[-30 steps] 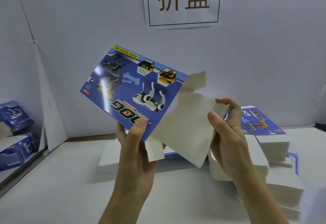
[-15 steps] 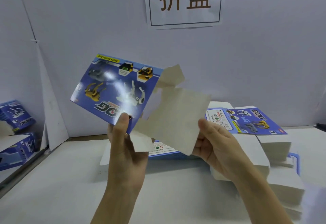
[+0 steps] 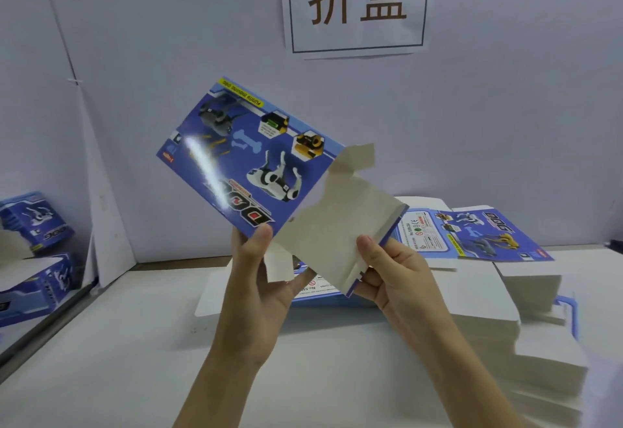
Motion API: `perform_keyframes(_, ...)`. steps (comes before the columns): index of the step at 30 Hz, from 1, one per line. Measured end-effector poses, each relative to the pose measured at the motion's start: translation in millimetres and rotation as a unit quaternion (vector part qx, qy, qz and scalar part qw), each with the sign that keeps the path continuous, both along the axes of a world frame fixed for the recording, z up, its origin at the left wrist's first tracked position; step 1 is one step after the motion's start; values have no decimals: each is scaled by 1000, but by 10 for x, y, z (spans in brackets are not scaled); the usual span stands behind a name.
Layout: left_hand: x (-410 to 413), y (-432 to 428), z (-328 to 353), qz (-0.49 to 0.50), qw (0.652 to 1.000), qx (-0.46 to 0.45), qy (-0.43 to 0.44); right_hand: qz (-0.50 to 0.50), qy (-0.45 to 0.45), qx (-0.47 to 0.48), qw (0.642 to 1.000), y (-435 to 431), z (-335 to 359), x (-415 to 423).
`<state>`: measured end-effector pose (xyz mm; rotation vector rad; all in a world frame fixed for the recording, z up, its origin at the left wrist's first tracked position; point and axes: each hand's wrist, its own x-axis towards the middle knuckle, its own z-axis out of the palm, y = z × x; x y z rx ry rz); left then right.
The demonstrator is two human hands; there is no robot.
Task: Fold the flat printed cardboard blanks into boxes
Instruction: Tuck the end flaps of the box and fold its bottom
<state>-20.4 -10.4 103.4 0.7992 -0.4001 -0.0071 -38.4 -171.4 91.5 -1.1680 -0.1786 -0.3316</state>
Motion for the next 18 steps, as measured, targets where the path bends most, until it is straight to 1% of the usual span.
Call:
perform_keyframes(2,21,-3,-10,9,1000,14,-13,14,-3,-1,1000,12,-12,6)
perform_keyframes(4,68,37,-18,29,999,30,-5,19,24,30,999,15,-57,66)
perform_keyframes(5,86,70,-11,48,998,50,7,-1,47,44,998,22,-108,130)
perform_keyframes(6,101,104,-6,69,994,77,19,-37,71,32,996,28,-180,218)
perform_keyframes(7,121,143,-8,90,989,109,32,-82,95,-23,992,54,-261,309)
perform_keyframes(8,150,193,-17,116,983,139,42,-129,112,-130,977,80,-343,395)
perform_keyframes(9,177,260,-18,146,975,163,48,-158,116,-278,940,103,-451,493)
perform_keyframes(10,201,326,-17,175,966,185,54,-150,114,-434,881,115,-558,586)
perform_keyframes(11,226,417,-22,197,956,205,65,-120,108,-574,803,120,-681,676)
perform_keyframes(12,245,527,-19,211,948,222,83,-87,94,-681,721,121,-801,752)
perform_keyframes(13,255,654,-1,214,940,241,108,-74,81,-752,651,122,-891,807)
perform_keyframes(14,265,794,28,207,933,263,135,-79,75,-790,603,133,-939,831)
perform_keyframes(15,285,949,71,197,925,284,160,-91,81,-809,575,142,-975,851)
perform_keyframes(16,331,1119,124,192,919,295,180,-98,90,-817,562,138,-998,869)
perform_keyframes(18,488,1472,316,212,913,286,199,-93,103,-821,554,145,-1033,893)
